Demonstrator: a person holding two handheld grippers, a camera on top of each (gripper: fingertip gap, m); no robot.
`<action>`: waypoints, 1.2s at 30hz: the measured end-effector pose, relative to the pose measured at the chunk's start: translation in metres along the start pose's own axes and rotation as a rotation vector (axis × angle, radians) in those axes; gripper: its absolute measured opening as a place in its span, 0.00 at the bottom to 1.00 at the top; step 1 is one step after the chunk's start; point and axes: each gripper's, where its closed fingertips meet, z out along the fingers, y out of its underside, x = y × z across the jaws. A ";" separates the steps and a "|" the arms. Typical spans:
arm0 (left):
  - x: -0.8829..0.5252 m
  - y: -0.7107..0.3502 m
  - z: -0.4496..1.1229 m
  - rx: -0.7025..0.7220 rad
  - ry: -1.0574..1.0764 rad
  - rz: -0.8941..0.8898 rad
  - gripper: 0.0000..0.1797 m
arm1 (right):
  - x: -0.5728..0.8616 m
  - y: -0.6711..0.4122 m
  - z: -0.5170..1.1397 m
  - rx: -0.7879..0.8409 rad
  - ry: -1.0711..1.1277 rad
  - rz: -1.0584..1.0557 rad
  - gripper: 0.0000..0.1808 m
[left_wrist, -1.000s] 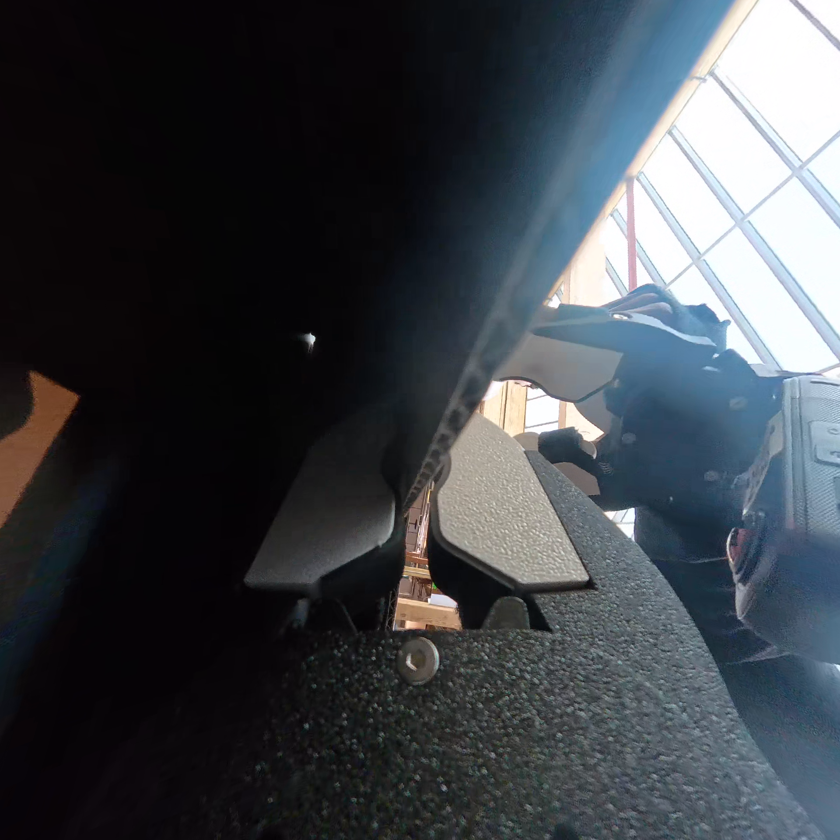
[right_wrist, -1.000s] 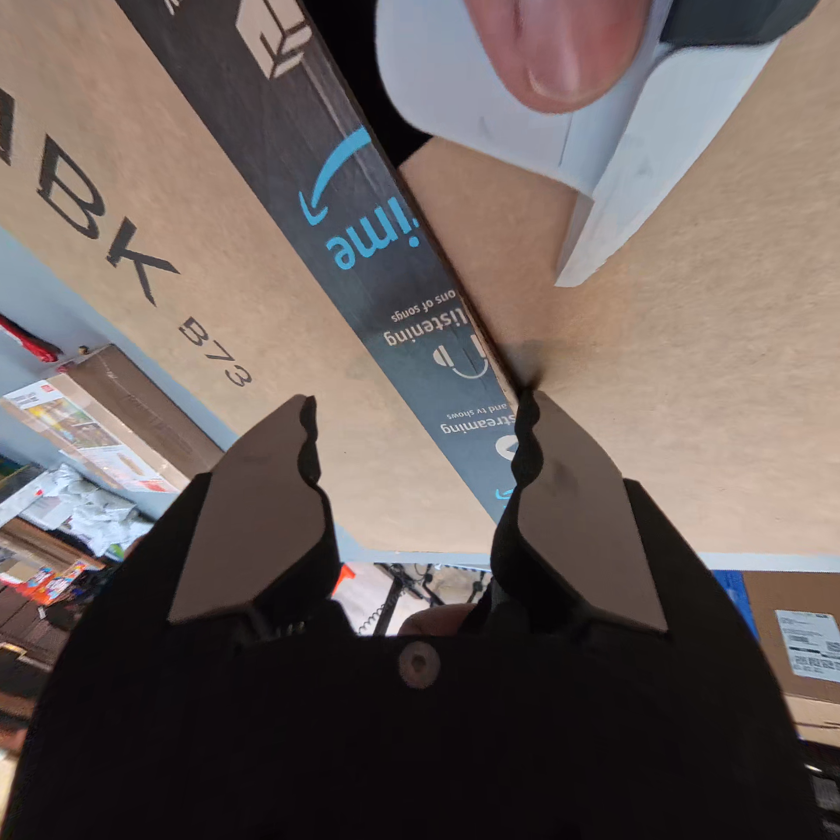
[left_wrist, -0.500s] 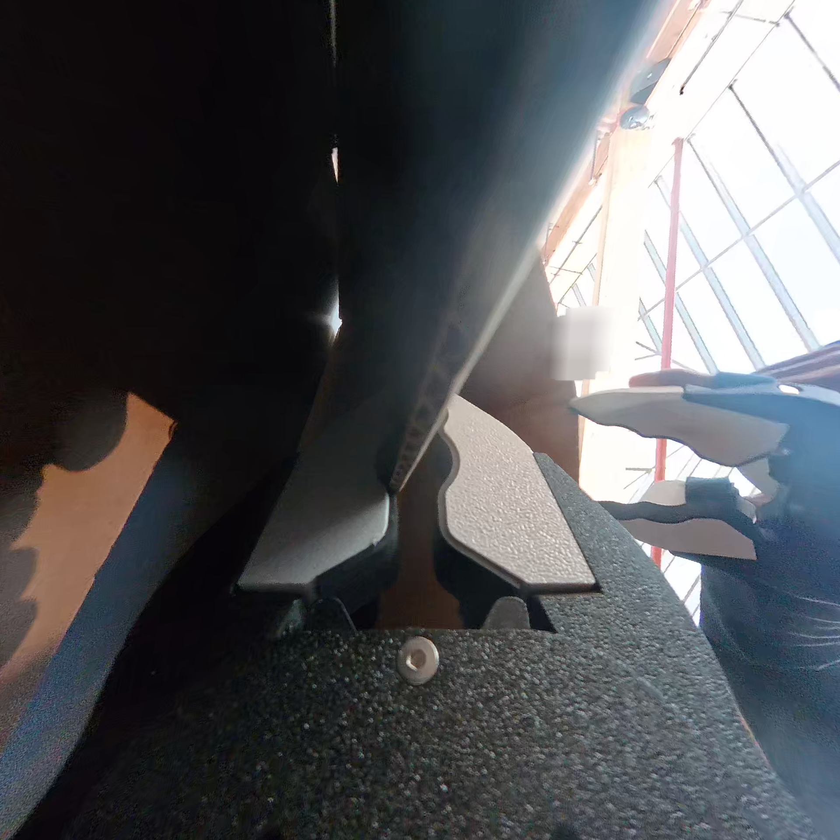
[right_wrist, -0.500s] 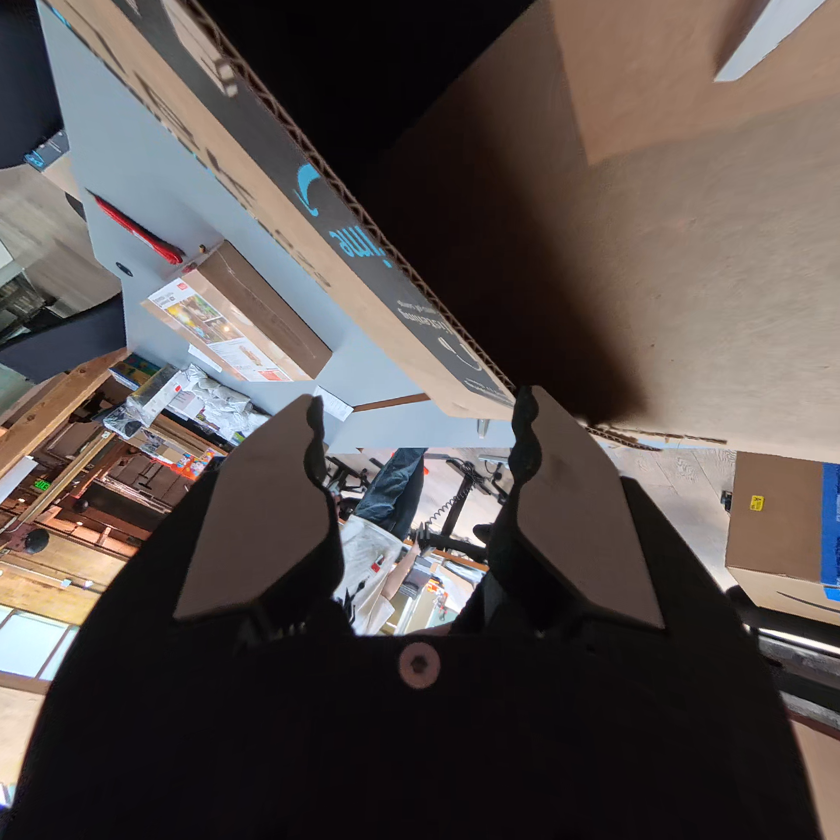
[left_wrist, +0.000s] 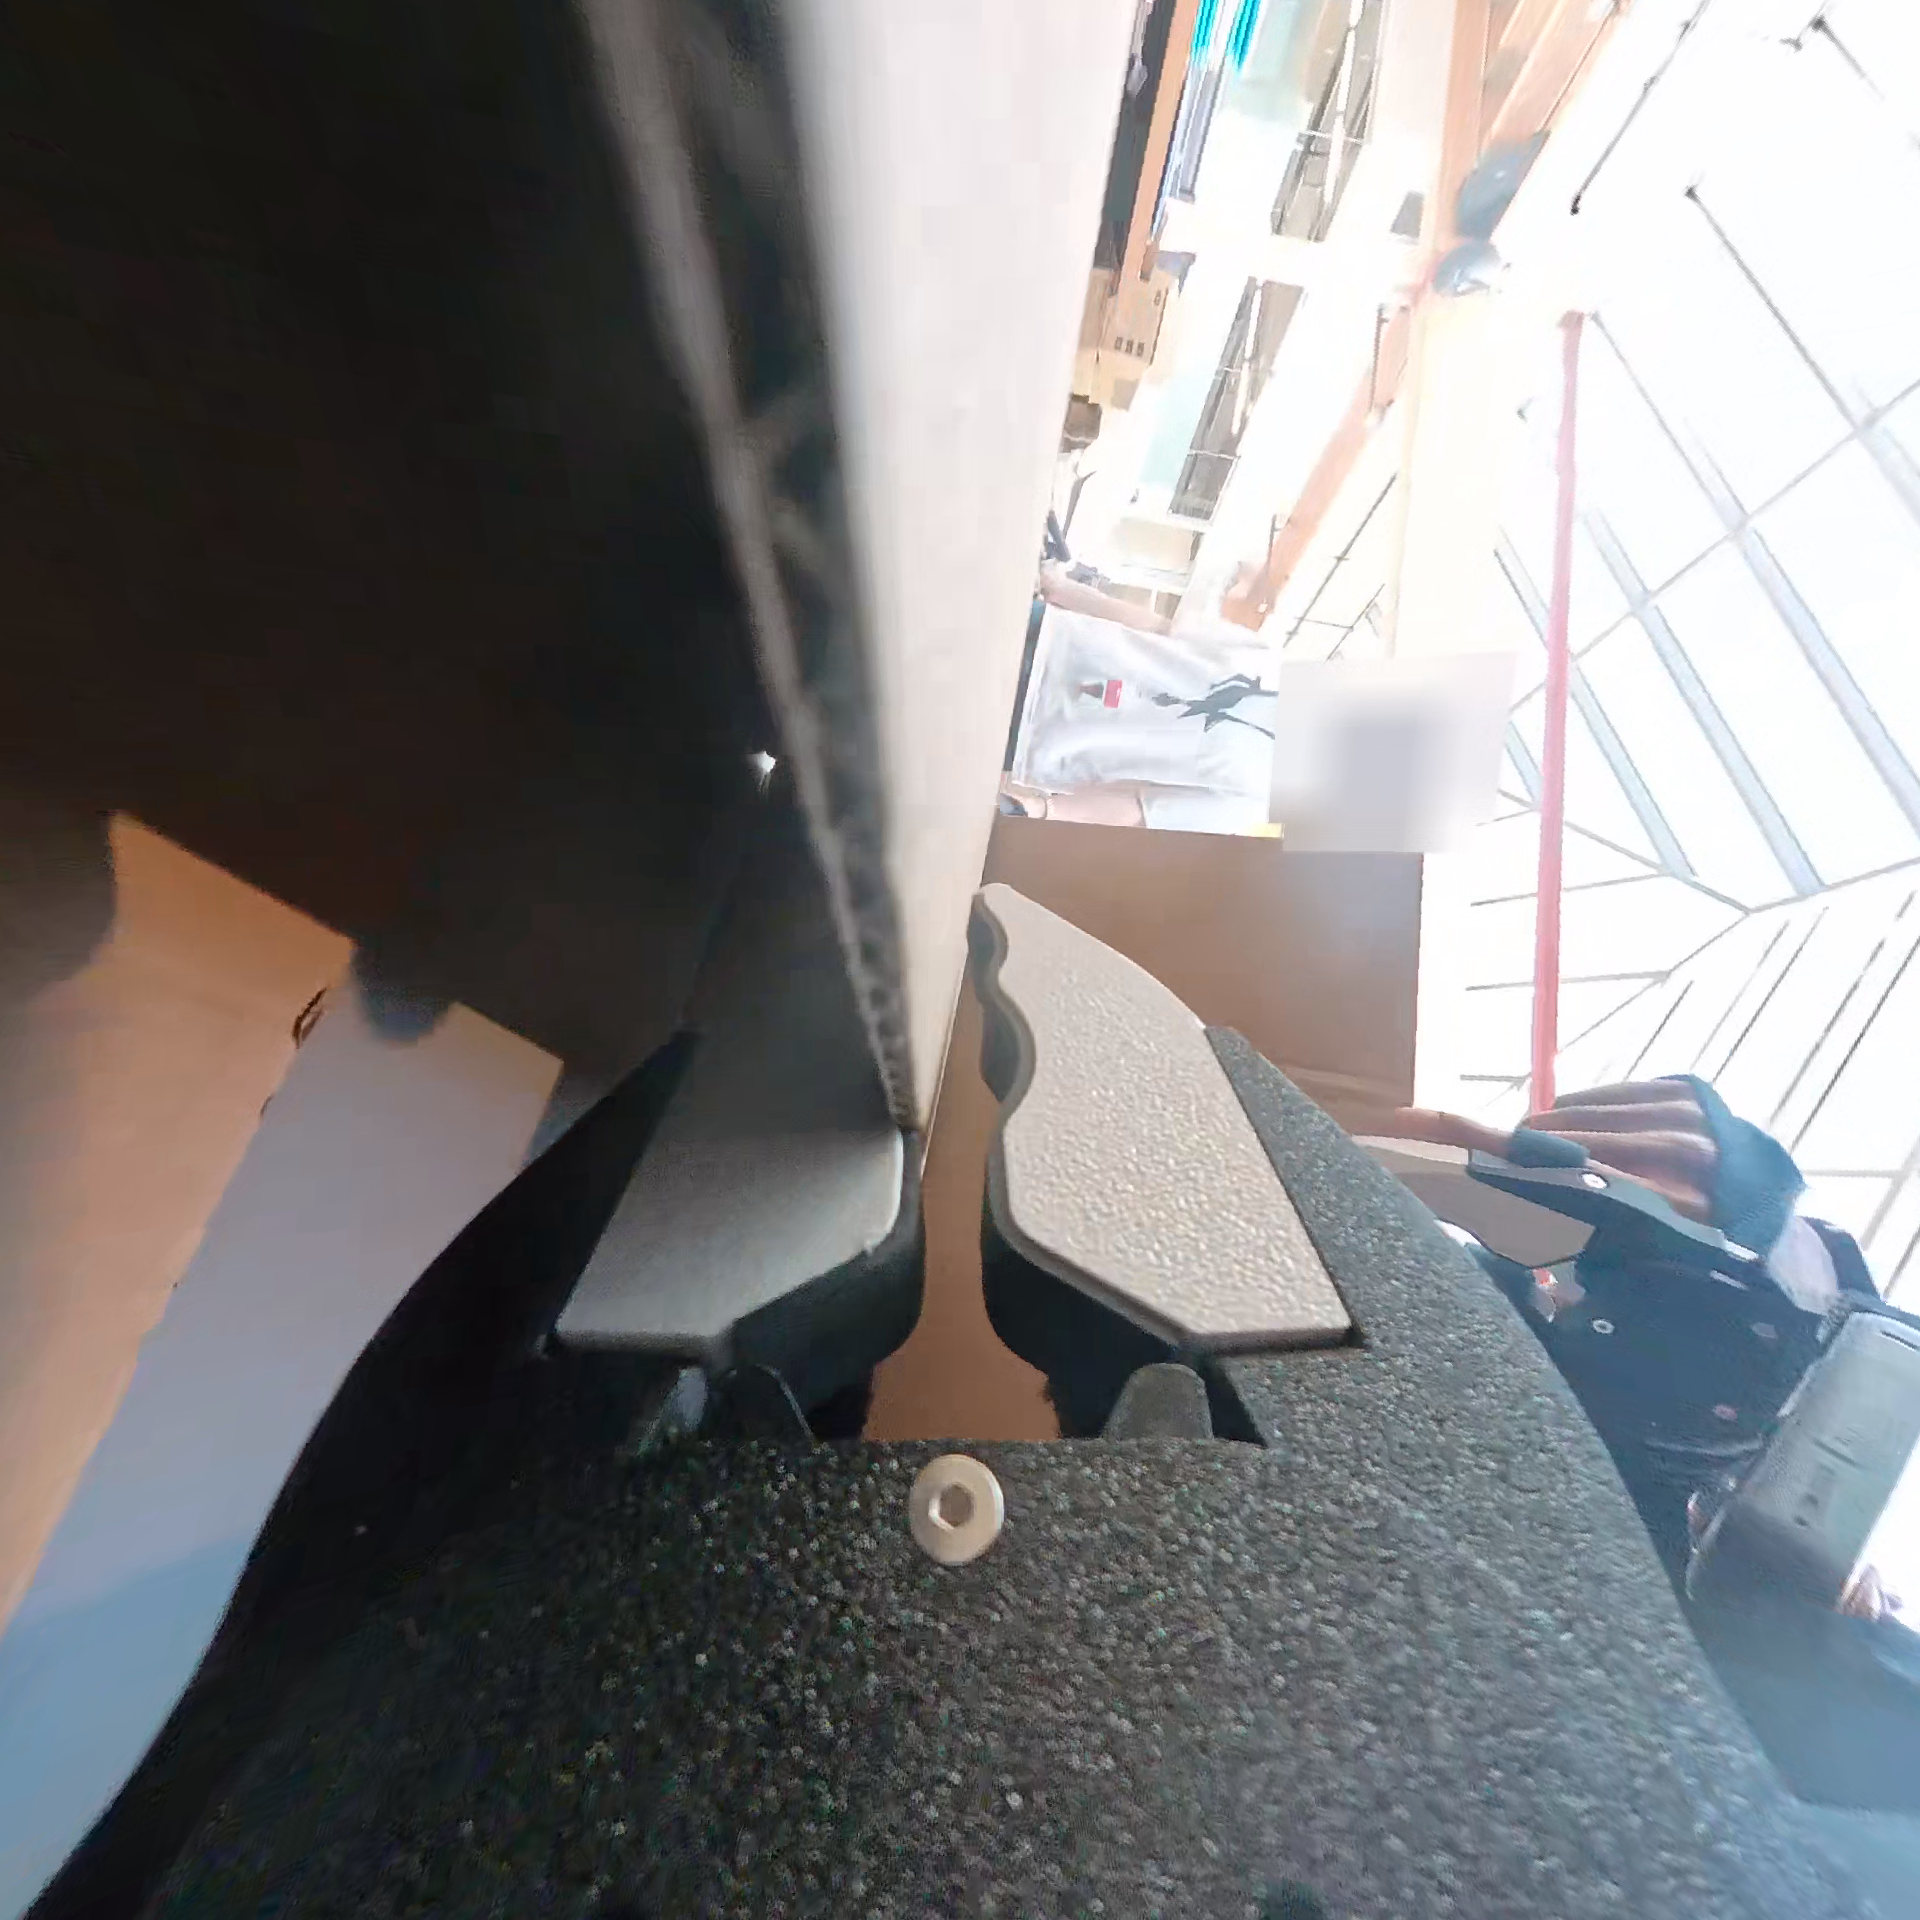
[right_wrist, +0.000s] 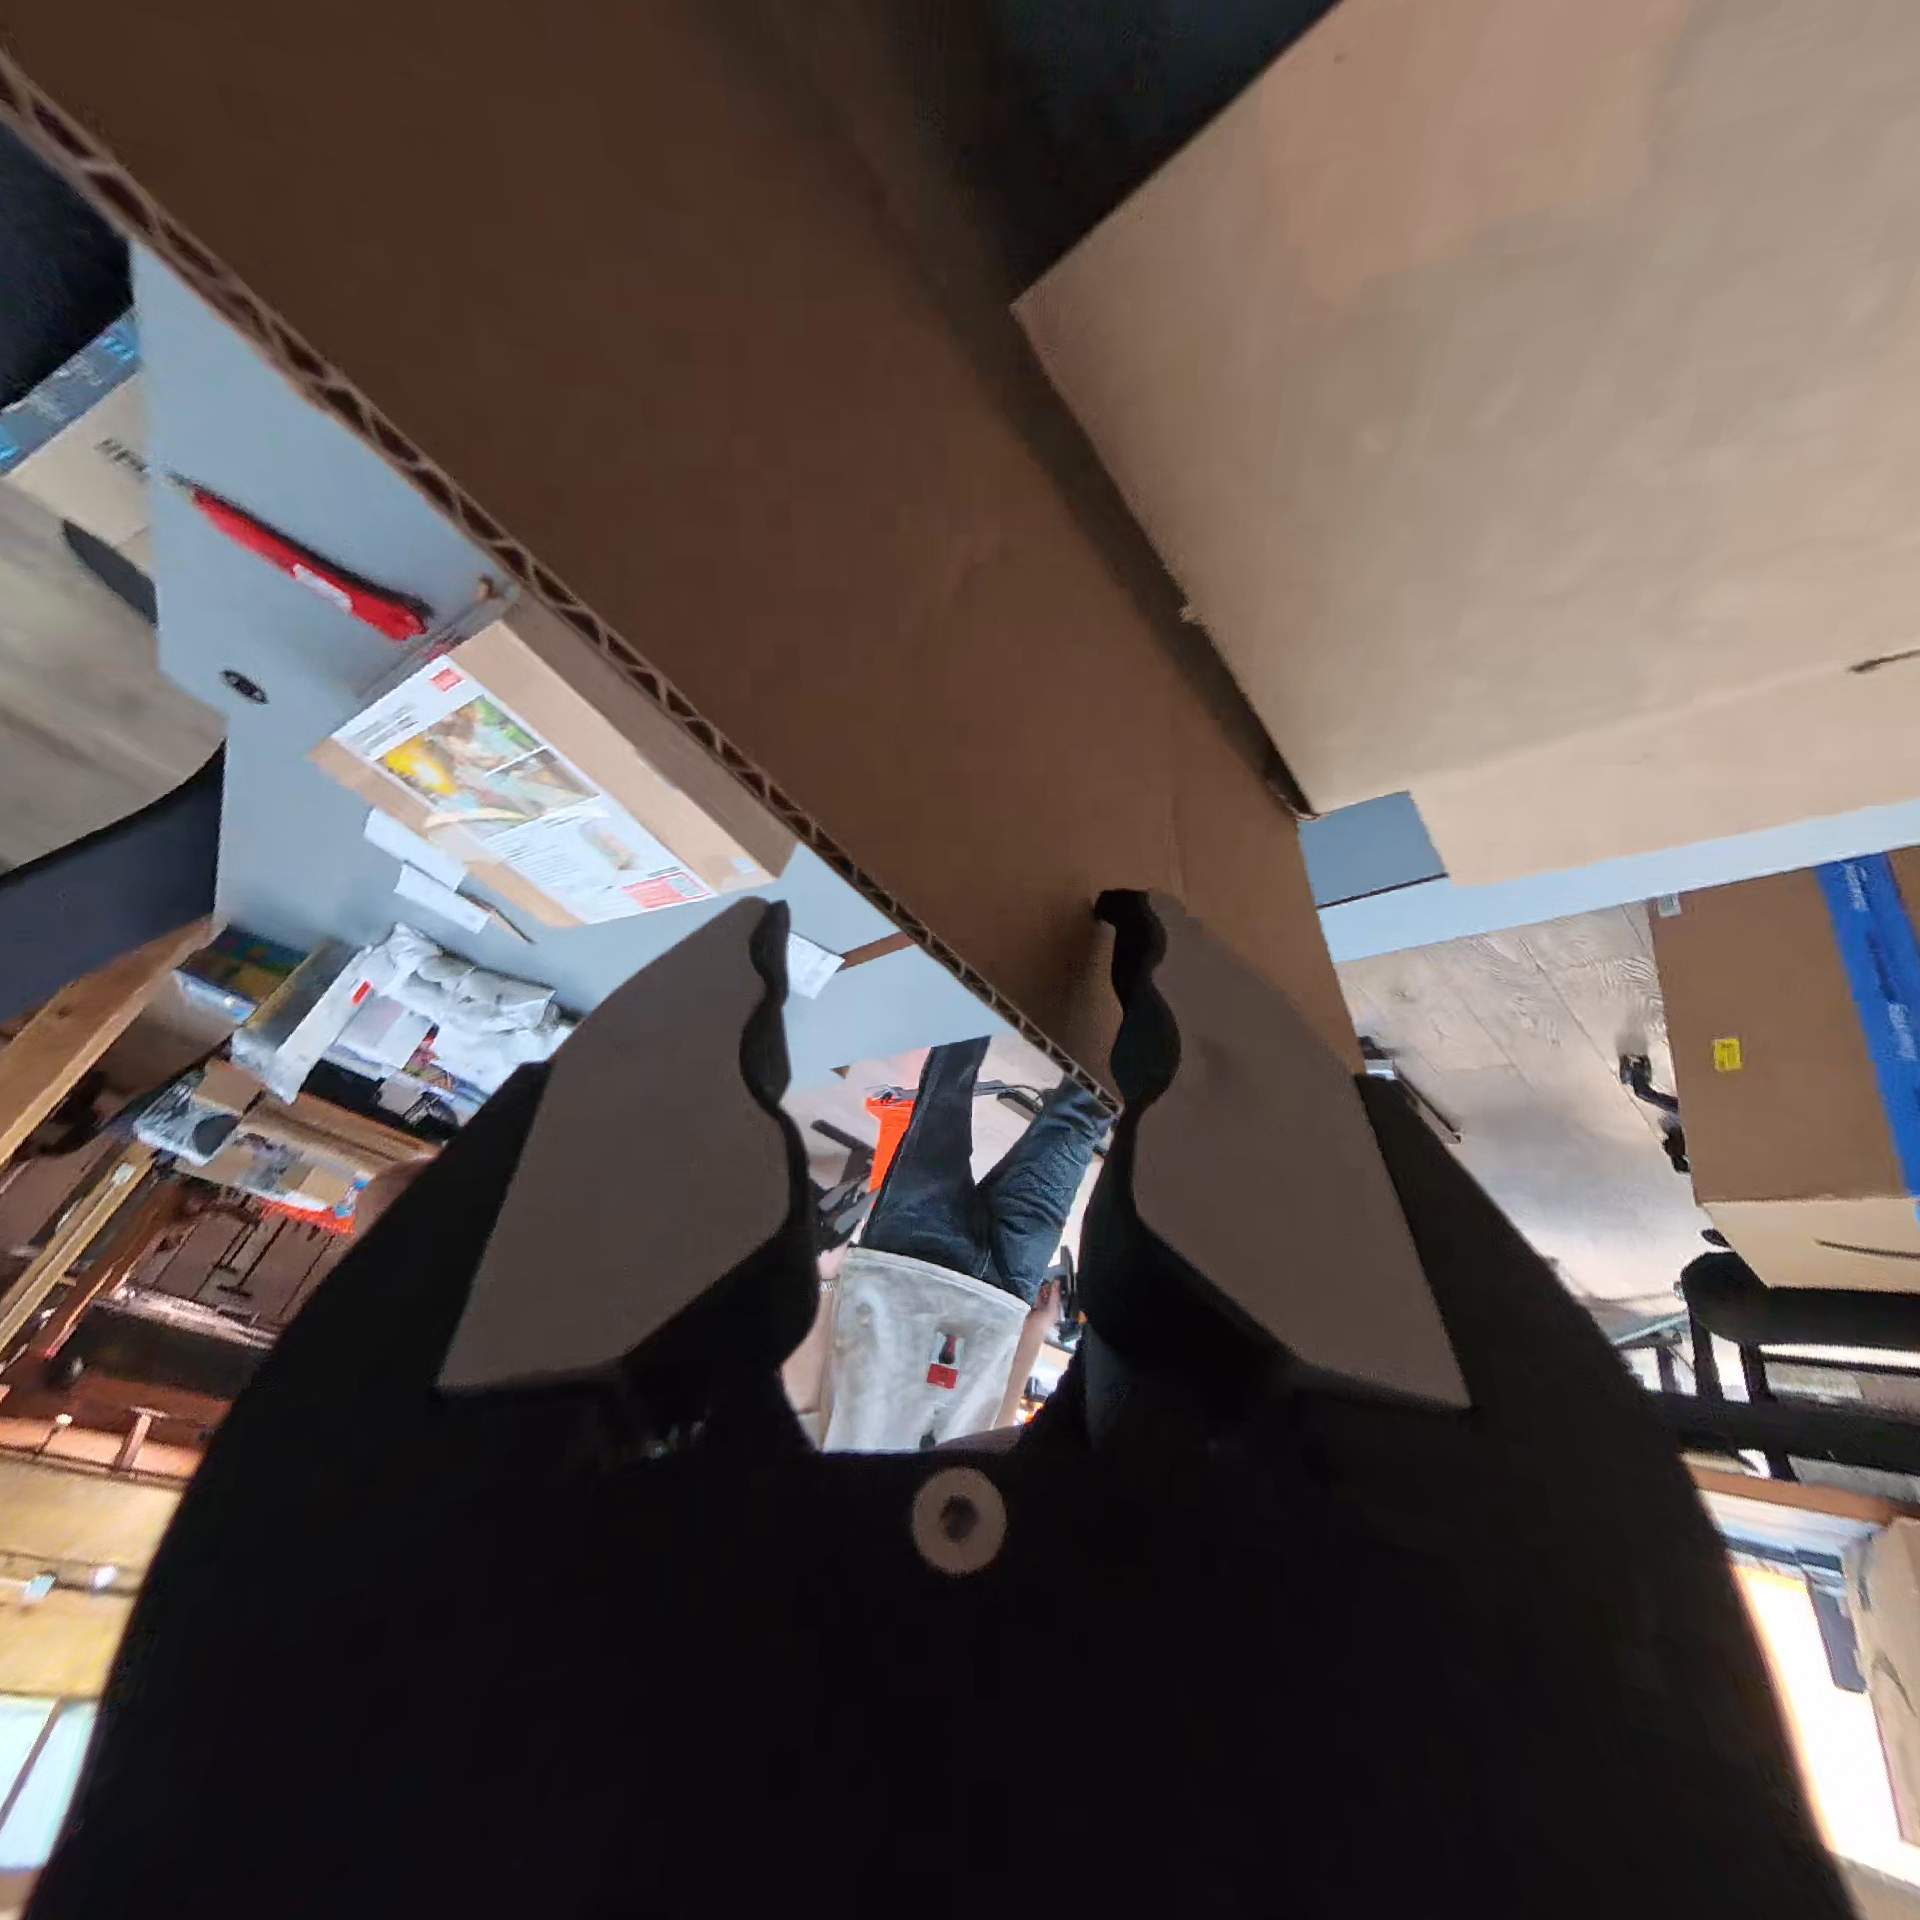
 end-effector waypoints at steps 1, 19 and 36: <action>0.005 0.002 0.005 -0.009 0.000 0.001 0.03 | 0.005 -0.003 0.000 0.004 0.028 0.024 0.33; -0.010 0.149 -0.102 -1.013 -0.551 0.673 0.42 | -0.027 -0.069 -0.022 0.786 0.621 0.652 0.42; -0.048 0.169 -0.175 -2.184 -0.989 0.665 0.12 | -0.218 -0.209 0.158 1.207 0.076 1.324 0.37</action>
